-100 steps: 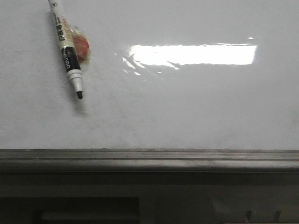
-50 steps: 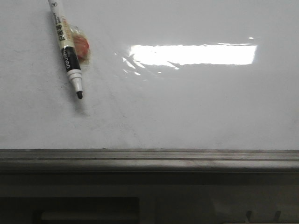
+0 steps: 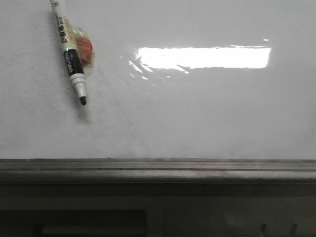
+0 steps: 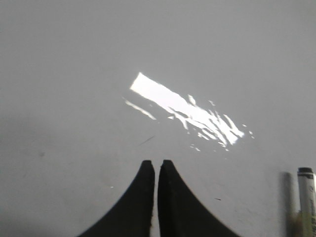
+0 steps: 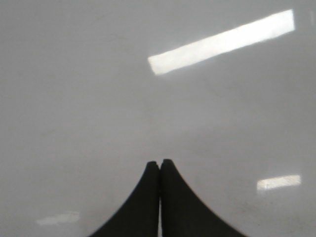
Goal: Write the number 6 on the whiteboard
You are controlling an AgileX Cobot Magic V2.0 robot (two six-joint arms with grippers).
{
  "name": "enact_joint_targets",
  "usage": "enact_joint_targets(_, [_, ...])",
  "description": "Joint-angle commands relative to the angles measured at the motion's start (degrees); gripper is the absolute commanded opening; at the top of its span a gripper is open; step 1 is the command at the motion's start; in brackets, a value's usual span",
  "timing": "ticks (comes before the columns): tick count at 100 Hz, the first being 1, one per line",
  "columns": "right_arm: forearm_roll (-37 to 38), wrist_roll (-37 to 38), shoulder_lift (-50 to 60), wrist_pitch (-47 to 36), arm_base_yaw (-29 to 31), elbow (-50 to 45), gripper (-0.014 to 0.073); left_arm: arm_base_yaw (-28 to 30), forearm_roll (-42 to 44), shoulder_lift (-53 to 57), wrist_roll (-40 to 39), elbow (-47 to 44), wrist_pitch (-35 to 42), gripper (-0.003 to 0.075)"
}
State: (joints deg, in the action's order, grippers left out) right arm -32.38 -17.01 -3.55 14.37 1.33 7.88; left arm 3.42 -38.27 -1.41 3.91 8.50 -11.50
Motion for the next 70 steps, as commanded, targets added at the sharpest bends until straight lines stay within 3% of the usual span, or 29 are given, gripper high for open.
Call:
enact_joint_targets(1, [2.8,-0.1,-6.8,3.1,0.3,6.5,-0.006,-0.4,5.9,-5.6,0.5,8.0,-4.0,-0.002])
enact_joint_targets(21, [4.1,-0.1,-22.5,13.1,0.3,17.8,-0.0066,-0.9,8.2,-19.8,9.8,21.0,-19.9,-0.002])
enact_joint_targets(38, [3.8,-3.4,-29.3,16.8,0.1,22.8,-0.0039,-6.6,6.7,-25.6,10.9,23.7,-20.6,-0.0018])
enact_joint_targets(43, [3.0,-4.2,-30.0,17.9,0.1,23.4,0.0016,-8.5,6.7,-26.3,11.7,23.7,-20.6,-0.0011])
enact_joint_targets(51, [2.5,-4.5,-30.2,18.4,0.1,23.8,0.0181,-11.5,6.4,-27.5,12.0,23.7,-20.6,0.0046])
enact_joint_targets(60, [1.7,-4.5,-30.2,18.4,0.1,23.8,0.0401,-13.8,4.6,-29.1,12.0,23.7,-19.3,0.0188])
enact_joint_targets(70, [0.9,-4.6,-30.2,18.4,0.1,23.8,0.05,-16.5,3.1,-31.4,12.2,23.7,-16.6,0.0395])
